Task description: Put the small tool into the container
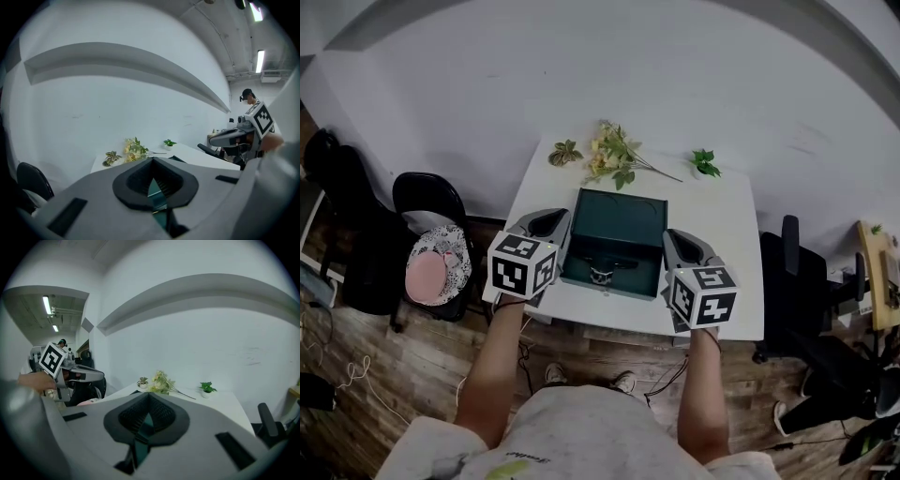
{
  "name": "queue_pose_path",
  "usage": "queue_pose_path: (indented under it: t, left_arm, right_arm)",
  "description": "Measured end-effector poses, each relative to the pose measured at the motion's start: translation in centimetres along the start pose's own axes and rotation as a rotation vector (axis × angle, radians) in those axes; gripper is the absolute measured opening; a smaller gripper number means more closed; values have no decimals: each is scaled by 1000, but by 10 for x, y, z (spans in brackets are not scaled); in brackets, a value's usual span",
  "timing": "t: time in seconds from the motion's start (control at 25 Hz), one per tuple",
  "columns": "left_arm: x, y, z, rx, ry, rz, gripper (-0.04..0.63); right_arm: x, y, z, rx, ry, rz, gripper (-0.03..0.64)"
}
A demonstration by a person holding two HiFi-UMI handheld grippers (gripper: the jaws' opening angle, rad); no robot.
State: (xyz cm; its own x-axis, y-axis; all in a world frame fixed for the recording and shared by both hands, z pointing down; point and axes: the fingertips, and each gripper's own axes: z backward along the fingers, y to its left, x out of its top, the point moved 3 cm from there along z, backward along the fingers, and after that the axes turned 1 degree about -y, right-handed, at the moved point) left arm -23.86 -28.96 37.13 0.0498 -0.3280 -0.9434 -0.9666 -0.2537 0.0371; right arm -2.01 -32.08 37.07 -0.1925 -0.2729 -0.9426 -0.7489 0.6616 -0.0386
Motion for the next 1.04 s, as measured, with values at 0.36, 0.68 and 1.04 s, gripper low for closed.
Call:
queue_pose_path:
  t: [0.36,0.68,1.04]
  left_arm:
    - [-5,10,14,8,-2,3,-3]
    - [-6,7,17,3,-4,3,-3]
    - [-5,3,13,-9,9,-8,-3]
  right_arm:
    - [8,13,3,-24,-25,14,3]
    - [8,13,9,-45,-34,2,3]
    - [7,10,11,-52,-44,-11,3]
